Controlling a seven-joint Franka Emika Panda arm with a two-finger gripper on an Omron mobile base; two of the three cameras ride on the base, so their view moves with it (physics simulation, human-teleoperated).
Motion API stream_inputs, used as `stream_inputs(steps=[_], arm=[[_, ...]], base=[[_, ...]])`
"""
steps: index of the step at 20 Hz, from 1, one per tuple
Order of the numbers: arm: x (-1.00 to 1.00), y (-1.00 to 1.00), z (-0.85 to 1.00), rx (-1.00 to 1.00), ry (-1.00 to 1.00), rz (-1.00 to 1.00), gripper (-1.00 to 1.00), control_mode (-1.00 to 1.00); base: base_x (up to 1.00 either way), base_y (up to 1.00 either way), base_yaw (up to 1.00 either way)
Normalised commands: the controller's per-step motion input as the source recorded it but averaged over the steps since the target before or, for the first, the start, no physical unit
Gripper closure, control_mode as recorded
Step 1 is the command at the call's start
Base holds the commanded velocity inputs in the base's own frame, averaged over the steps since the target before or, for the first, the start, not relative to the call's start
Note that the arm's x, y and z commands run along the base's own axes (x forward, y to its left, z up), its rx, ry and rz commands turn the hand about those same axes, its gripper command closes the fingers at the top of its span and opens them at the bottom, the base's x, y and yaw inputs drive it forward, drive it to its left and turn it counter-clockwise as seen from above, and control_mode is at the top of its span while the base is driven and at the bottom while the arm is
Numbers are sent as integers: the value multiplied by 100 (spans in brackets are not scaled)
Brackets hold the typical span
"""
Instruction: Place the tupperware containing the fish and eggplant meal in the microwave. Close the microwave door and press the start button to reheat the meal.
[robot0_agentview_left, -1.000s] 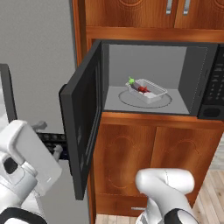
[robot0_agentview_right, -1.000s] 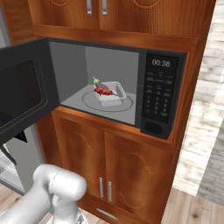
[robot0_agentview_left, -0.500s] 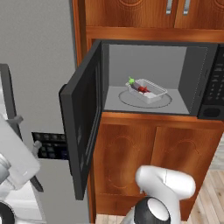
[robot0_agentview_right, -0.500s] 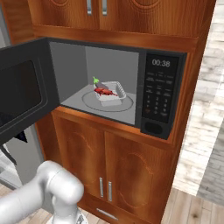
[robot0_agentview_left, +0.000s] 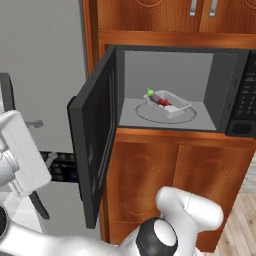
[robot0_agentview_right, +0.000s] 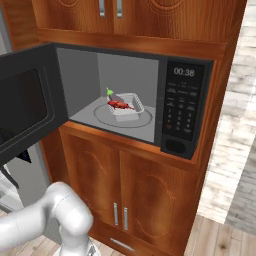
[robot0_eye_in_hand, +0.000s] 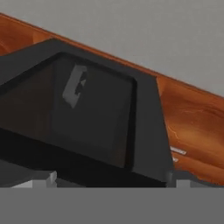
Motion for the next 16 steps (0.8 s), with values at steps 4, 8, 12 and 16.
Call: stream_inputs(steps=[4, 8, 12, 16], arm=[[-3, -100, -20, 1, 0, -9, -100, -100], [-15, -100, -12, 3, 0, -7, -100, -100], [-18, -100, -3, 6, -4, -5, -100, -100], [-16, -100, 0, 7, -2, -5, -100, -100]], base=[[0, 0, 0], [0, 0, 0], [0, 0, 0], [0, 0, 0]])
